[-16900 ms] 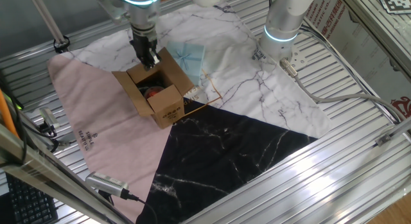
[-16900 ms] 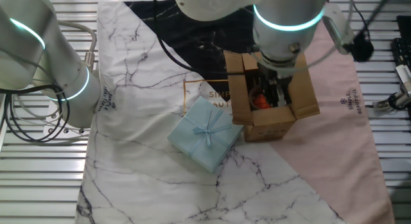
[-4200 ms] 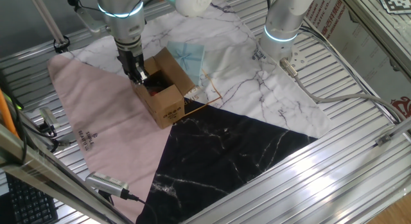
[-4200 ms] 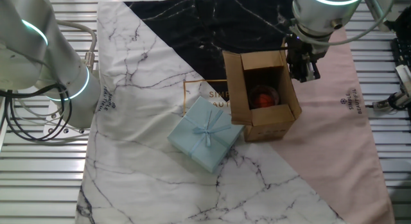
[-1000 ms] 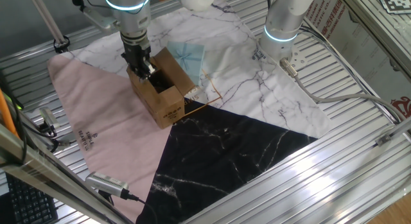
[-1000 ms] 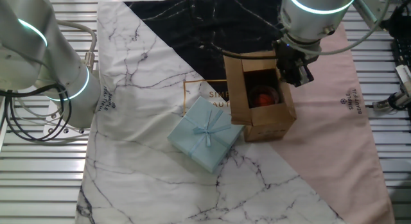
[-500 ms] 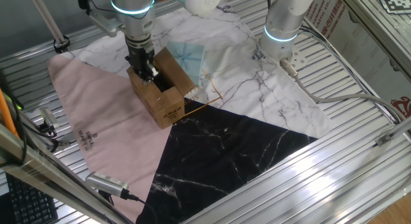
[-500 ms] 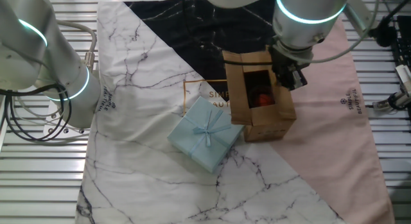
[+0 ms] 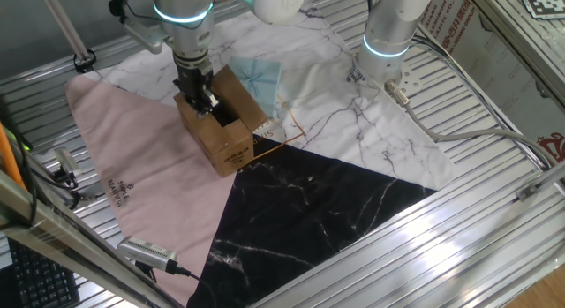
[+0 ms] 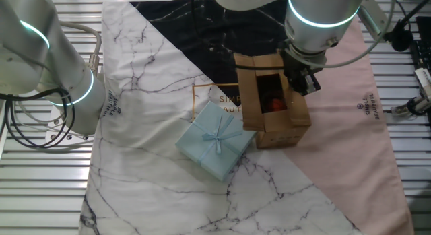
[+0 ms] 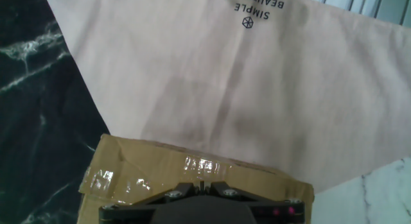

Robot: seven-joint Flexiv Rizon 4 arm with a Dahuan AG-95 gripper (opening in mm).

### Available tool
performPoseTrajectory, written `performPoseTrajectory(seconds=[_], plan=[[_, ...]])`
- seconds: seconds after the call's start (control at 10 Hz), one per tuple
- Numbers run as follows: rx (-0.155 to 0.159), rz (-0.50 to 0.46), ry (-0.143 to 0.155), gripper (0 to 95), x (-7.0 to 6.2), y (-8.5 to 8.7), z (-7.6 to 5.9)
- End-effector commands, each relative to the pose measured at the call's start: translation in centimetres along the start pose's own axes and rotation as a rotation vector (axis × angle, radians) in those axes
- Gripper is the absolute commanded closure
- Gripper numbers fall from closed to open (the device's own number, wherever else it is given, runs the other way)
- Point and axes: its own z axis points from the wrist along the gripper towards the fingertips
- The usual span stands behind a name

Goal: Cover the box

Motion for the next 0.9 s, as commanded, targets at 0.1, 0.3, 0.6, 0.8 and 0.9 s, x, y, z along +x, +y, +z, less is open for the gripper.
performPoseTrajectory(seconds=[0.1,0.3,0.6,0.8,0.9], plan=[[0.002,0.001,-0.001,95.0,0.16,0.09,0.24],[0.005,-0.001,-0.003,95.0,0.18,0.15,0.5],[0.005,-0.007,-0.007,95.0,0.14,-0.05,1.11],[0.007,-0.009,-0.007,95.0,0.11,-0.05,1.18],[0.008,-0.01,-0.007,95.0,0.1,-0.07,1.22]])
